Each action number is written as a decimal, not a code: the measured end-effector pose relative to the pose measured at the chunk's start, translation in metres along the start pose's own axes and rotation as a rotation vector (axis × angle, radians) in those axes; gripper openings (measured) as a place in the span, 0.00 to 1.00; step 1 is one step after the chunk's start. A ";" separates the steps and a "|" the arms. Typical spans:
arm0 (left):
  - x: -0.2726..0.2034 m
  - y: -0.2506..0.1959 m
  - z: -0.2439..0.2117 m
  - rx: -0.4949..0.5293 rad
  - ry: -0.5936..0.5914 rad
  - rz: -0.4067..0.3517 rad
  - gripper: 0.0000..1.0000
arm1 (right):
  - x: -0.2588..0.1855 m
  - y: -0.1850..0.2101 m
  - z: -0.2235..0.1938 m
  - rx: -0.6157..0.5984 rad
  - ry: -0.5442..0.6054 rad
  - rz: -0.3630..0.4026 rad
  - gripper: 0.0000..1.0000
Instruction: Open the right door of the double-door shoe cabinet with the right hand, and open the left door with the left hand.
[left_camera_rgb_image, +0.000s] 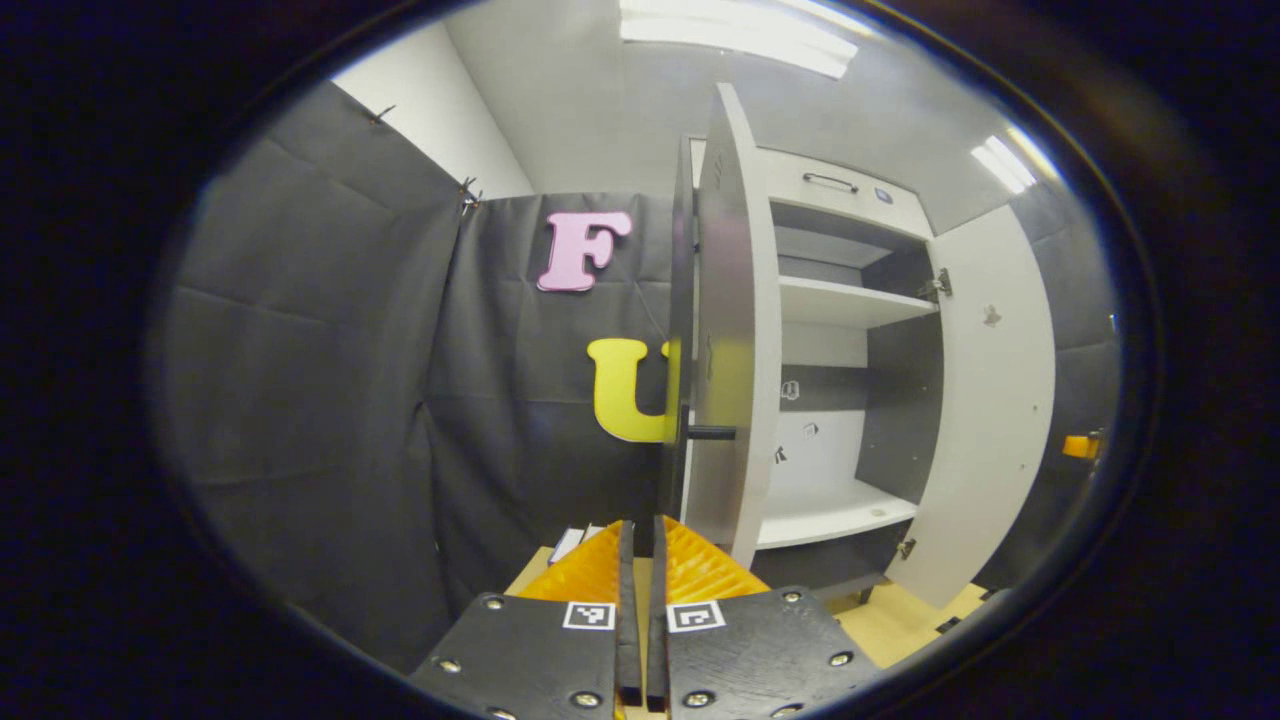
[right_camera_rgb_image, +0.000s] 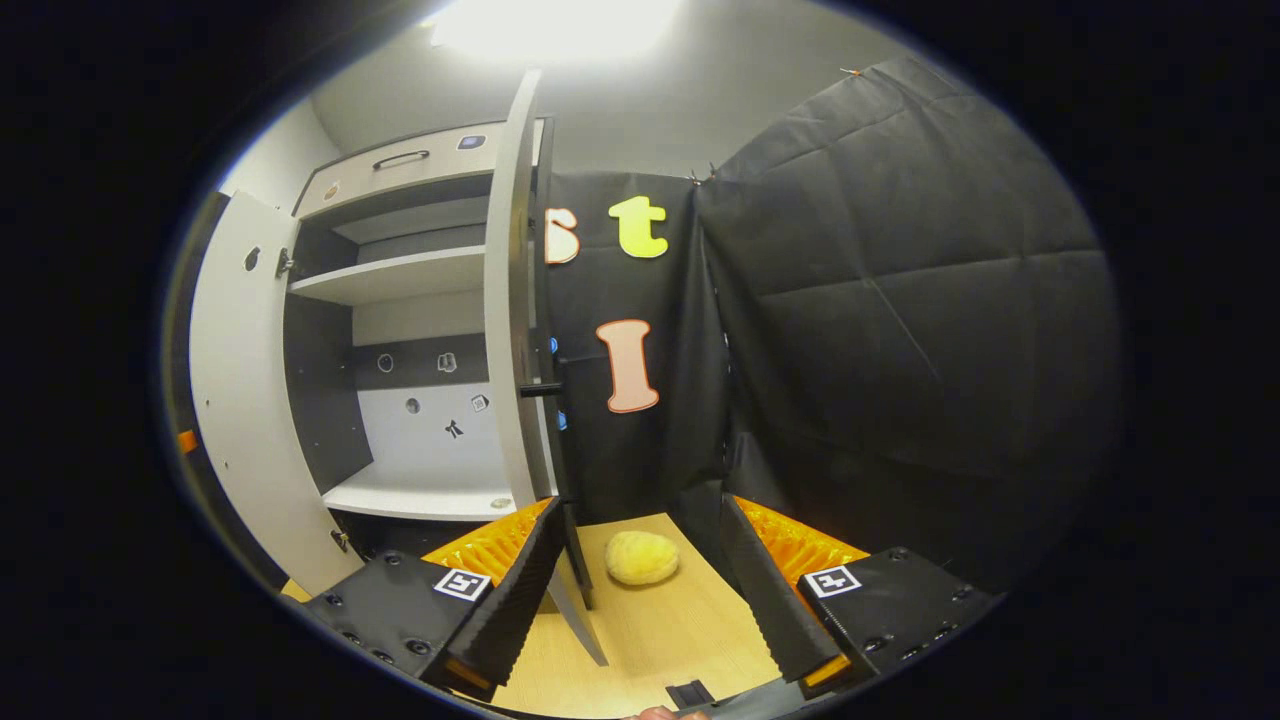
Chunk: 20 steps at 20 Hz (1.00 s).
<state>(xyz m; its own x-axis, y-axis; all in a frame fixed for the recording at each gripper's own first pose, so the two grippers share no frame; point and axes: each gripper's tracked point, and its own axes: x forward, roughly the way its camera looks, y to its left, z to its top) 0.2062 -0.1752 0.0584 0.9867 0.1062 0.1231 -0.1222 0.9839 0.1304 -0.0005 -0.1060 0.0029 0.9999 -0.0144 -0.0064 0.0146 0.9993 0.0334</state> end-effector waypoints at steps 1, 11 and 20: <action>-0.004 -0.005 0.004 0.014 0.001 -0.001 0.05 | 0.003 0.006 0.004 -0.006 -0.006 0.016 0.98; -0.040 -0.077 0.012 0.061 -0.033 -0.005 0.94 | 0.003 0.061 0.017 0.019 -0.019 0.190 0.98; -0.042 -0.132 -0.026 -0.076 0.006 -0.084 0.94 | -0.003 0.092 0.005 0.037 -0.010 0.257 0.98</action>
<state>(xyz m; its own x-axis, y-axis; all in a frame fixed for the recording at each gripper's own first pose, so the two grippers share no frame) 0.1840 -0.3055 0.0103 0.9937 0.0233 0.1093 -0.0306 0.9974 0.0655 -0.0021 -0.0141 0.0106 0.9707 0.2396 0.0173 -0.2403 0.9683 0.0689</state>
